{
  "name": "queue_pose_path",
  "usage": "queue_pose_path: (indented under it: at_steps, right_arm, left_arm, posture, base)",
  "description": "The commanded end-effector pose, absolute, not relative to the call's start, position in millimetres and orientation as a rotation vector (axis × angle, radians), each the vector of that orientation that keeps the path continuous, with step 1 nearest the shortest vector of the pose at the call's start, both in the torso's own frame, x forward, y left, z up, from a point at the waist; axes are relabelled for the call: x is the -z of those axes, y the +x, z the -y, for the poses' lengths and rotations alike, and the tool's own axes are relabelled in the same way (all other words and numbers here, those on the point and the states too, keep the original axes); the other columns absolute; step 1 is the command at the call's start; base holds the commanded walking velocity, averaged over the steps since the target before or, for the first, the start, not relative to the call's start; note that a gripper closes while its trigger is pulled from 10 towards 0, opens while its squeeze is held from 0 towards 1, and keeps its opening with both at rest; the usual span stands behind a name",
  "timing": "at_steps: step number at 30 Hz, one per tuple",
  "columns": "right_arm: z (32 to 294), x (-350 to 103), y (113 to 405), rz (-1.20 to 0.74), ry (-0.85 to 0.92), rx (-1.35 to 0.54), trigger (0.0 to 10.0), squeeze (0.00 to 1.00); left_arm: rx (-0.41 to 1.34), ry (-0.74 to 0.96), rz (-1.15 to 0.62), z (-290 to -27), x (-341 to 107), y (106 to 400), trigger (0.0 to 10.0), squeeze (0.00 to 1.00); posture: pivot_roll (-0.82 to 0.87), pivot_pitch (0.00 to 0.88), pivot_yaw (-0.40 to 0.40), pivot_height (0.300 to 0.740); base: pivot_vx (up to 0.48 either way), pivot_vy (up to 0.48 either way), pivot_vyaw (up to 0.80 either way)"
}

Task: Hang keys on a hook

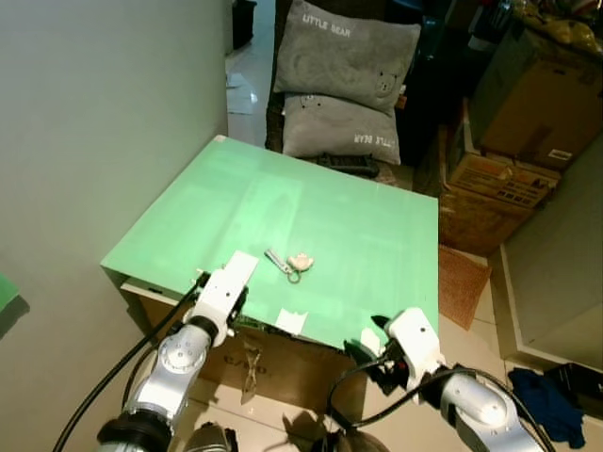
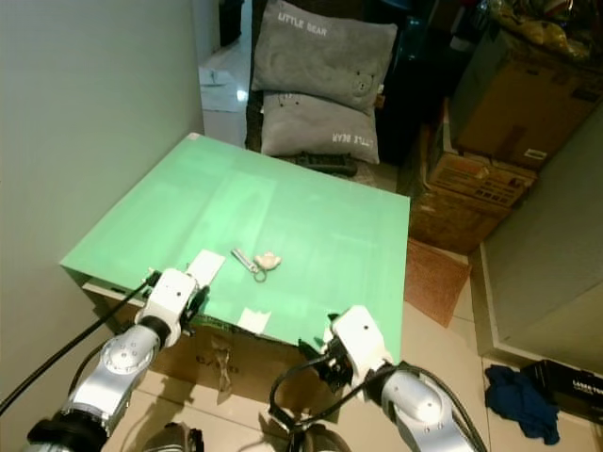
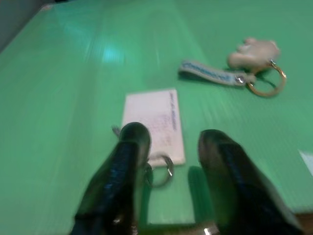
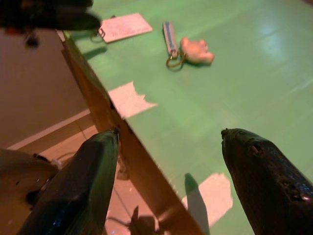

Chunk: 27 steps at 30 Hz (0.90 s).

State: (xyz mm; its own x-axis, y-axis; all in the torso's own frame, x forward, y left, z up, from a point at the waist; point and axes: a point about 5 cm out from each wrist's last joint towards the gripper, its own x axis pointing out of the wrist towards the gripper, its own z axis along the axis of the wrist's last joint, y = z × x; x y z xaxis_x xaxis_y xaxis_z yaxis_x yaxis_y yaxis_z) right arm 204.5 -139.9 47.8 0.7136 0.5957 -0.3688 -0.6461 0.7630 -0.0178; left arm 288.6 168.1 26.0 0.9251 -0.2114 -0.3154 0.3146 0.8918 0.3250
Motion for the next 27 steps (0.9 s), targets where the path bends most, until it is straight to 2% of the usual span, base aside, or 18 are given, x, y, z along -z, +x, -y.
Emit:
queue_pose_path:
  at_steps: [1, 7, 8, 9, 18, 27]
  right_arm:
    - [140.1, -51.8, 202.4, -0.341, -0.147, -0.702, 10.0, 0.0]
    - [140.5, -50.8, 198.4, -0.346, -0.144, -0.699, 10.0, 0.0]
    - [141.0, -50.6, 197.5, -0.347, -0.143, -0.695, 10.0, 0.0]
    - [141.5, -50.5, 196.6, -0.349, -0.142, -0.691, 10.0, 0.0]
    - [139.2, -52.2, 191.5, -0.342, -0.128, -0.697, 10.0, 0.0]
    - [135.9, -54.9, 190.5, -0.333, -0.136, -0.715, 10.0, 0.0]
  left_arm:
    - [0.263, 0.383, -0.296, -168.4, -21.1, 288.0, 10.0, 1.0]
    - [0.255, 0.391, -0.304, -169.0, -20.8, 292.8, 10.0, 1.0]
    - [0.258, 0.394, -0.312, -169.1, -19.7, 292.6, 10.0, 0.88]
    - [0.26, 0.397, -0.317, -169.4, -18.2, 291.3, 10.0, 0.0]
    - [0.262, 0.4, -0.335, -174.1, -9.7, 283.4, 10.0, 0.0]
    - [0.289, 0.391, -0.344, -163.1, -7.9, 287.3, 10.0, 0.0]
  posture:
    - [-0.05, 0.105, -0.11, 0.696]
    - [-0.06, 0.11, -0.101, 0.696]
    - [-0.06, 0.11, -0.099, 0.696]
    - [-0.07, 0.113, -0.096, 0.696]
    - [-0.07, 0.124, -0.089, 0.696]
    - [-0.07, 0.128, -0.09, 0.696]
  base:
    - [0.0, 0.0, 0.0]
    - [0.0, 0.0, 0.0]
    - [0.0, 0.0, 0.0]
    - [0.0, 0.0, 0.0]
    - [0.0, 0.0, 0.0]
    - [0.0, 0.0, 0.0]
